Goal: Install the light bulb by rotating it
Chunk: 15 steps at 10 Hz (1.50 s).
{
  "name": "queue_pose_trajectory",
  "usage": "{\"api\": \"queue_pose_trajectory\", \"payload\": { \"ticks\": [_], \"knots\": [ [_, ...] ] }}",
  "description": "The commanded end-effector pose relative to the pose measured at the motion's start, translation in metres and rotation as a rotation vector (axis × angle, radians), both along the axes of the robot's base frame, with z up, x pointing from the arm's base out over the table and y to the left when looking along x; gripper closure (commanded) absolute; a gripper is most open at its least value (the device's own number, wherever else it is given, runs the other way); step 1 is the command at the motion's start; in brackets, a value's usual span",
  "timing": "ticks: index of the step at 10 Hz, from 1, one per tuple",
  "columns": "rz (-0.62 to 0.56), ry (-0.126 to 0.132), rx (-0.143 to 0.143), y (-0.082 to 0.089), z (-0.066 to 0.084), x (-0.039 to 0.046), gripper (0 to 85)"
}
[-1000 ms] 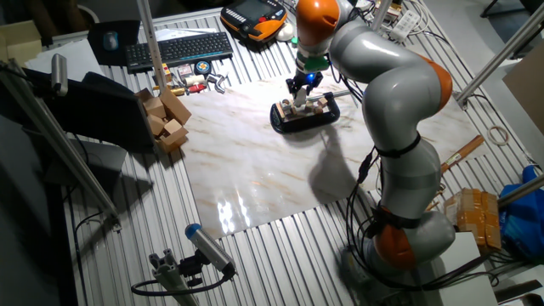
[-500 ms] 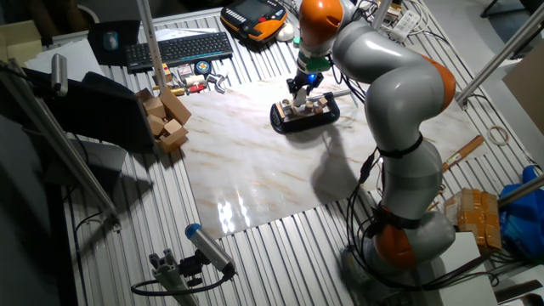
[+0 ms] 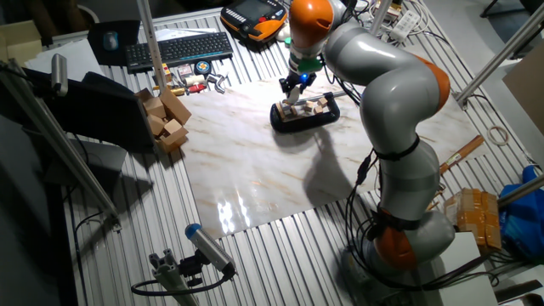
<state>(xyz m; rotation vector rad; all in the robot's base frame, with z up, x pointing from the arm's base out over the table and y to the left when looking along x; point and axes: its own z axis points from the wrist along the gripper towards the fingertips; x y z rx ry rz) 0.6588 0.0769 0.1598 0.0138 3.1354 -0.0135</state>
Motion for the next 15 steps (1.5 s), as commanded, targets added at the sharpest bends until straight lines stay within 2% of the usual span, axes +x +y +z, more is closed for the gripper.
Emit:
{"api": "queue_pose_trajectory", "payload": {
  "ticks": [1,5,12,15],
  "knots": [
    [0.000,-0.005,0.004,0.002,-0.002,0.0028,85.0],
    [0.010,-0.026,-0.002,0.008,-0.005,0.0096,85.0],
    [0.010,-0.025,-0.005,0.008,-0.010,0.0148,85.0],
    [0.010,-0.034,-0.013,0.007,-0.013,0.0183,85.0]
  ]
}}
